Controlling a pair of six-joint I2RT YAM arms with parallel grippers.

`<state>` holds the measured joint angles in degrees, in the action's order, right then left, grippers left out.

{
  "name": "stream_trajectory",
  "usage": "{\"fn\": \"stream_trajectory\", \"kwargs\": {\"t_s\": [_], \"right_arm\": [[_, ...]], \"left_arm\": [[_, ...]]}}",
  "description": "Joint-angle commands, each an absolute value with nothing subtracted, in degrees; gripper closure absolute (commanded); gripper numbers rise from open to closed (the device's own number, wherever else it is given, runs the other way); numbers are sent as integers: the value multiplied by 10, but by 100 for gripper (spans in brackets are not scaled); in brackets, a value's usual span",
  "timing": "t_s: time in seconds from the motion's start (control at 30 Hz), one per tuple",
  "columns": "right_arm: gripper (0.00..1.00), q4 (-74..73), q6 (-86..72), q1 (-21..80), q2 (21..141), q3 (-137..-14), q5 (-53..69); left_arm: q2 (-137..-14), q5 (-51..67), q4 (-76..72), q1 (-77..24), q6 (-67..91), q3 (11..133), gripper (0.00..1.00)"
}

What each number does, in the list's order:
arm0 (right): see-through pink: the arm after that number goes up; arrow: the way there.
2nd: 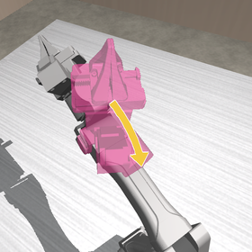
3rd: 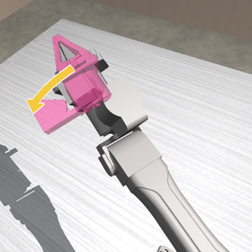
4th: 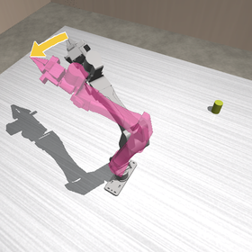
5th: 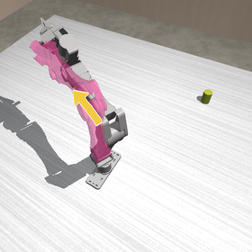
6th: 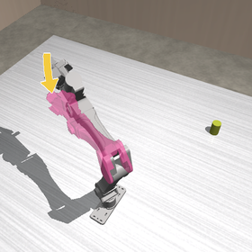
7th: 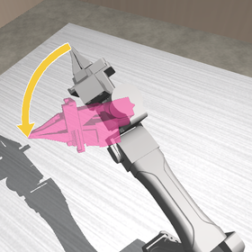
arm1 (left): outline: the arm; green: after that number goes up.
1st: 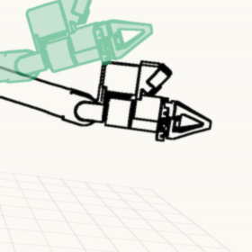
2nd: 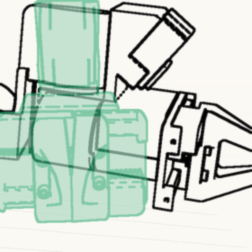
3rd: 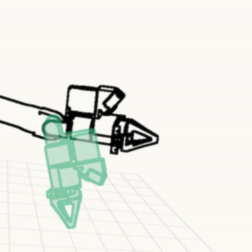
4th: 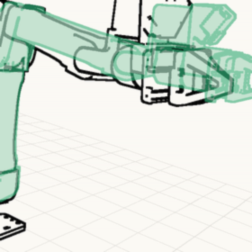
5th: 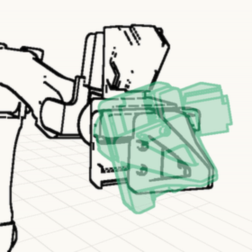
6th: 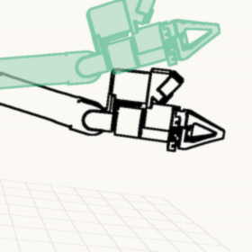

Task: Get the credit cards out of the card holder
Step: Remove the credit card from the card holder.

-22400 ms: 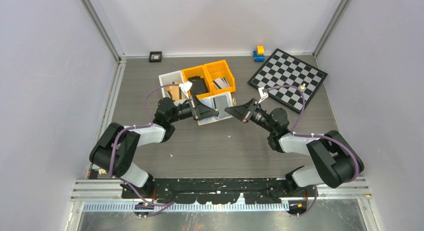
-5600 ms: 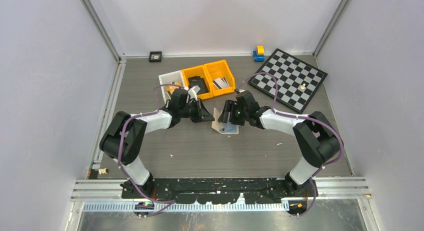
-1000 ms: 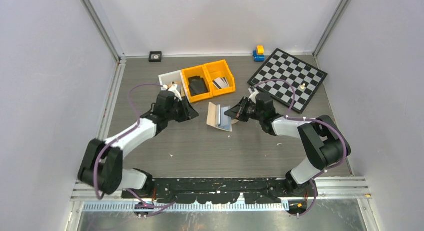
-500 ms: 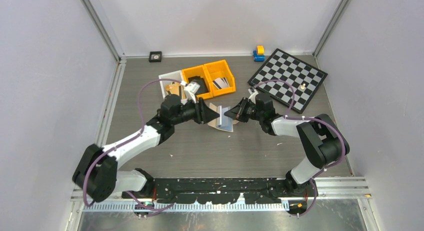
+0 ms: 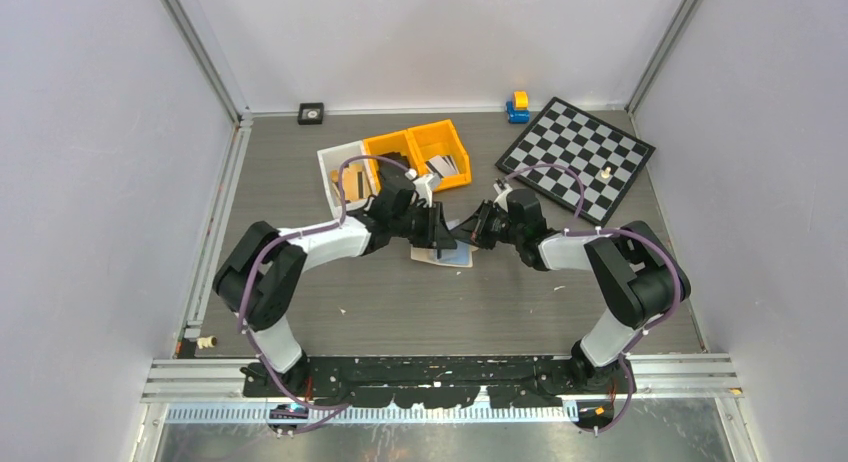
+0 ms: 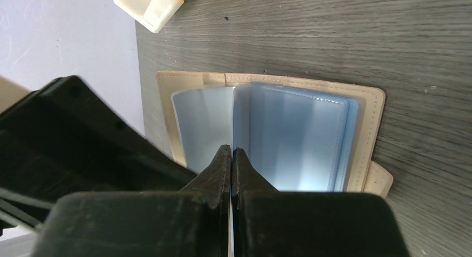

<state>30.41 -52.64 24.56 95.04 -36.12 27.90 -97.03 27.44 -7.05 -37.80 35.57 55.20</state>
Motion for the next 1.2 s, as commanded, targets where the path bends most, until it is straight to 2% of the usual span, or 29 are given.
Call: {"fn": "stream_trajectory", "kwargs": {"t_s": [0.0,0.13,0.3,0.47,0.6,0.9,1.03,1.17], "right_arm": [[99,332,-525,249,952,-384,278],[99,337,-534,248,965,-386,282],[99,345,-542,246,977,-387,288],[99,362,-555,237,988,-384,297],[100,395,-572,232,1004,-380,310],[99,553,-646,213,1091,-364,351],[99,546,-644,211,1098,-368,349],[99,524,-632,211,1094,-371,342]], "left_arm": [[-995,247,4,-354,372,571,73],[-1014,308,-69,-303,432,536,77],[-1029,313,-35,-294,424,549,77],[-1030,304,-18,-290,419,551,74],[-1051,350,-63,-281,448,543,70],[-1088,405,-128,-262,497,531,69],[-1106,430,-168,-260,528,528,69],[-1115,453,-221,-258,556,519,78]]}}
